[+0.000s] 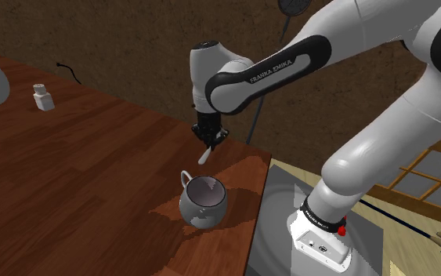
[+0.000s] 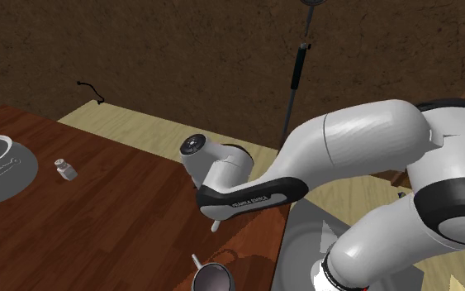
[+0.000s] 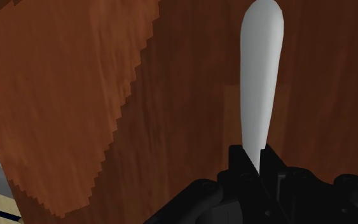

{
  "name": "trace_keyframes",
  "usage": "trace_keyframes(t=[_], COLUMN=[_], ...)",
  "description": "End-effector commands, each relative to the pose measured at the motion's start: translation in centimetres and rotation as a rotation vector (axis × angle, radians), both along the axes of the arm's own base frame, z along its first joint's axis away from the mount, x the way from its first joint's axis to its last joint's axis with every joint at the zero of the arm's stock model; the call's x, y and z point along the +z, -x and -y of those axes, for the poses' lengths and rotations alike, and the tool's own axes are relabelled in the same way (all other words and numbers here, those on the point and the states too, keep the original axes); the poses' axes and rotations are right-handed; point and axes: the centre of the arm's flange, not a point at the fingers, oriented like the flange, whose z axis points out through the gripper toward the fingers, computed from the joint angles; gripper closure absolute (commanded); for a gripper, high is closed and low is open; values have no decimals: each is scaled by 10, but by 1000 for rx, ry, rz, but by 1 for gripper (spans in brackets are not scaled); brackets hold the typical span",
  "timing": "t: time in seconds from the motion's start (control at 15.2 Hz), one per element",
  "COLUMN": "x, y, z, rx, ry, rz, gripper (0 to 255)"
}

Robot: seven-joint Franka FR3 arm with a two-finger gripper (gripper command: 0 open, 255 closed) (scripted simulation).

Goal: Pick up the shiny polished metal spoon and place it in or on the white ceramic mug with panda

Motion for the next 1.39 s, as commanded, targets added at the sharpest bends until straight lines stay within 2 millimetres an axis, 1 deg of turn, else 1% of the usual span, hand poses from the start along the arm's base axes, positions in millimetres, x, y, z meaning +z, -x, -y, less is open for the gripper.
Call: trace_keyframes(t=[0.0,1.32], x=[10,116], y=[1,1], z=[-1,-1], rx=[0,0], ry=[0,0], rz=[-1,-1], gripper=[255,255])
